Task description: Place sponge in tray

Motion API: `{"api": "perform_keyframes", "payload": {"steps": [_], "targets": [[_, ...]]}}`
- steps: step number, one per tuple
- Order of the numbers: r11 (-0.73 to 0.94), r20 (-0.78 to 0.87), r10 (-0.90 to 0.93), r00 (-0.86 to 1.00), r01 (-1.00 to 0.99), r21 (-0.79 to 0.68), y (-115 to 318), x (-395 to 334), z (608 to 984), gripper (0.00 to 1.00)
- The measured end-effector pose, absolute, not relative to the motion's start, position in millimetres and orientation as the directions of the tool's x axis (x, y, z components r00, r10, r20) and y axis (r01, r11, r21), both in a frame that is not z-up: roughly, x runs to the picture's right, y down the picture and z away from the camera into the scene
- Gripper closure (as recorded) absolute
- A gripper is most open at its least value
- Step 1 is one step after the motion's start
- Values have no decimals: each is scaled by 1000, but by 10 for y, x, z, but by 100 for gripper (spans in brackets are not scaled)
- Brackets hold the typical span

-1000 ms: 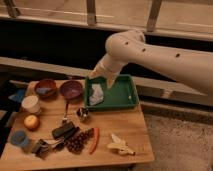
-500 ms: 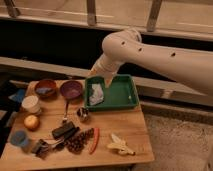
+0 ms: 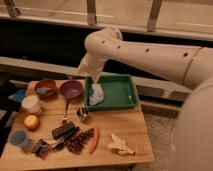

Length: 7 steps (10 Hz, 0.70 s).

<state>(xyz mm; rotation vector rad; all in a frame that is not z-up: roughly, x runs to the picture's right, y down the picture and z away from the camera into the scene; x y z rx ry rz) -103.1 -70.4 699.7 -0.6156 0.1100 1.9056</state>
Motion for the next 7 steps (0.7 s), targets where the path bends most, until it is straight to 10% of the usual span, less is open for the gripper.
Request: {"api": "perform_keyframes", "payload": {"steps": [7], "targets": [[-444, -535, 821, -197, -810, -383, -924, -2184, 7316, 35]]}}
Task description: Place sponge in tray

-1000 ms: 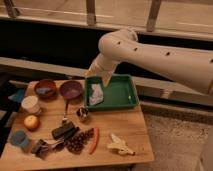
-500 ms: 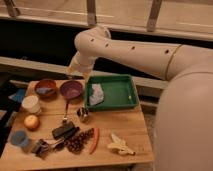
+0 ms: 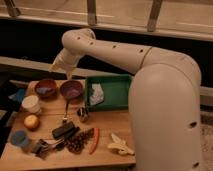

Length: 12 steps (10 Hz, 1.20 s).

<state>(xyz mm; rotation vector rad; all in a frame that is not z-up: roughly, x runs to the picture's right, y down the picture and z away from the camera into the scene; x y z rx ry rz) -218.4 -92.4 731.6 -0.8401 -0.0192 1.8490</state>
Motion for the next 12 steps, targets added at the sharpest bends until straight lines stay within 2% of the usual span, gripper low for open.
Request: {"api": "perform_keyframes", "payload": {"steps": [5, 12], "targets": [[-432, -537, 821, -193, -824, -366, -917, -2202, 7359, 35], [-368, -579, 810, -94, -850, -377, -865, -3165, 8142, 35]]}}
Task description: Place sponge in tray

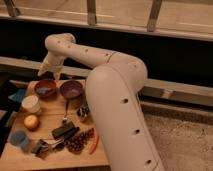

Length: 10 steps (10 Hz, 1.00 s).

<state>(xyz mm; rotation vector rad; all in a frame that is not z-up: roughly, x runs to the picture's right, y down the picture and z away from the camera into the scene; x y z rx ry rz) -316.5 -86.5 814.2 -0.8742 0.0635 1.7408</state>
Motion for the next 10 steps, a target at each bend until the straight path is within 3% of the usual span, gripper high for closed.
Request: {"api": "perform_keyframes", "payload": {"steps": [10], "targets": [[-347, -619, 785, -18, -841, -416, -705, -3774, 8539, 35]]}}
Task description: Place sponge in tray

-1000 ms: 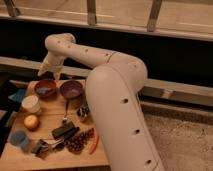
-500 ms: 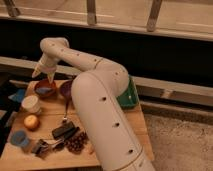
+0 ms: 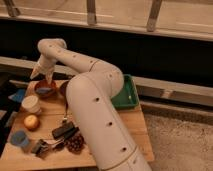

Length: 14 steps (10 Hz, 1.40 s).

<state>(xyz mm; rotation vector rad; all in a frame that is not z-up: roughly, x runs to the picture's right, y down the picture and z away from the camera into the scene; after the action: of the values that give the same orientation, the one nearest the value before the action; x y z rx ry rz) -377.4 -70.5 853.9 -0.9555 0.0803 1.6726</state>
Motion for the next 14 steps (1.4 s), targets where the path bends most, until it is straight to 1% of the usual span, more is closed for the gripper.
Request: {"api": "perform_keyframes", "payload": {"steps": [3, 10, 12, 14], "targets": [[-335, -640, 768, 9, -847, -413, -542, -3992, 8728, 35], [-352, -672, 740, -22, -864, -359, -316, -3809, 8852, 35], [-366, -683, 730, -11, -851, -378, -197, -3843, 8921, 35], [-369, -676, 737, -2, -839, -399, -211, -3859, 8928, 35]]}}
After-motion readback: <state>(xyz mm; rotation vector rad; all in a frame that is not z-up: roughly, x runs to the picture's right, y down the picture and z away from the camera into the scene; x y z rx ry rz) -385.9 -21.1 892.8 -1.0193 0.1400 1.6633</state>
